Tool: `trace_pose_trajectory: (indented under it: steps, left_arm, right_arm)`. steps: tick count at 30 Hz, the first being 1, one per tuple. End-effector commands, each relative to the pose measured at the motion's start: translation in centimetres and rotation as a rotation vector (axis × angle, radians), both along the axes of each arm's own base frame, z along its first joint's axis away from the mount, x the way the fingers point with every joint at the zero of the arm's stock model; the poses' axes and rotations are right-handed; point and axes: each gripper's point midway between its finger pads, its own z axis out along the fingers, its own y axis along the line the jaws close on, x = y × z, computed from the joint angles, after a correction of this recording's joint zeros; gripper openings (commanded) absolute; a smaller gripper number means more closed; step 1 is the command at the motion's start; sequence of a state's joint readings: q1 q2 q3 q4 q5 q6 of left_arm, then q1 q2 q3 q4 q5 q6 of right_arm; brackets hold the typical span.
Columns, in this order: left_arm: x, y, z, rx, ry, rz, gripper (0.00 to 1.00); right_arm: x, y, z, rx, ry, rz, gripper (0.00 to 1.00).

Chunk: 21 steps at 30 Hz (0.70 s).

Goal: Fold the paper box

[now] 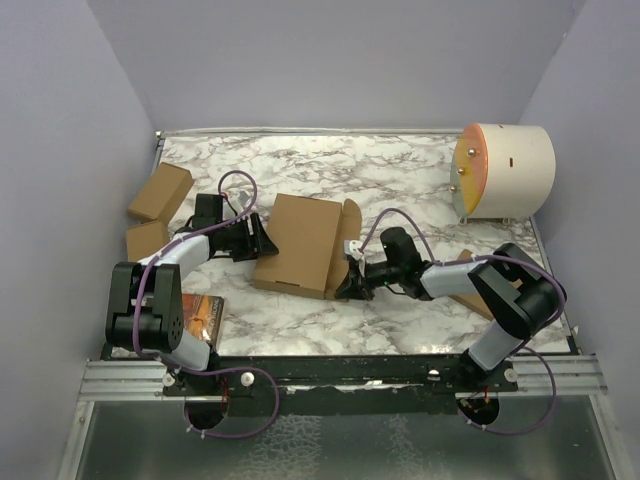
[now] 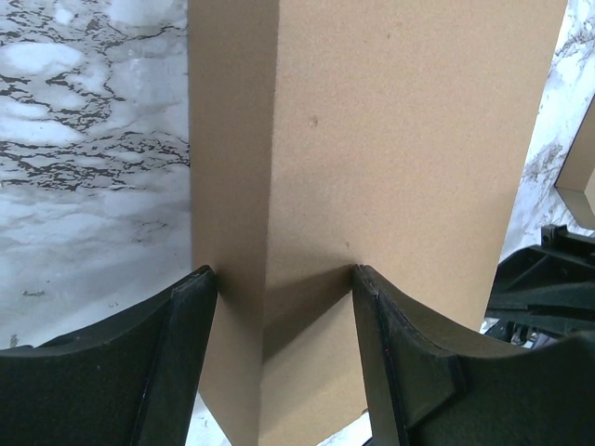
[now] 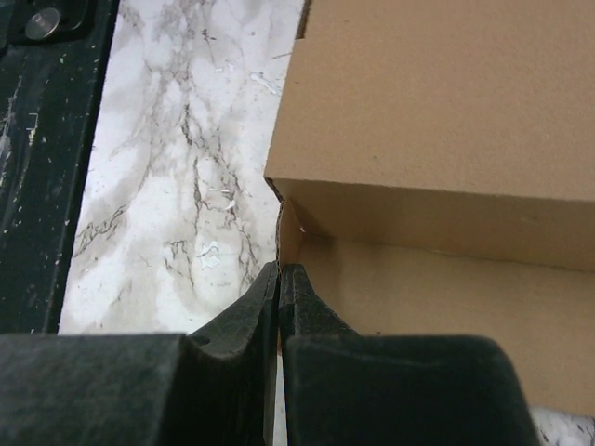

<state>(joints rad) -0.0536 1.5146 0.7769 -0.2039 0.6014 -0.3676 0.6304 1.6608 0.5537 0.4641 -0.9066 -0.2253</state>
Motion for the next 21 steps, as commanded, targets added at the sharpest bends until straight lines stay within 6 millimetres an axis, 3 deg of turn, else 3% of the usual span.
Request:
trace_pose_trajectory:
  steps: [1,21]
  left_arm:
    - [-0.2,1.2,-1.6,0.055,0.035,0.023,0.61]
    - [-0.2,1.2,-1.5,0.053,0.033,0.023,0.61]
  right_arm:
    - [-2.0,0.9,0.6,0.013,-0.072,0.096,0.01]
    - [-0.6,1.2,-0.3,-0.061,-0.183,0.059,0.01]
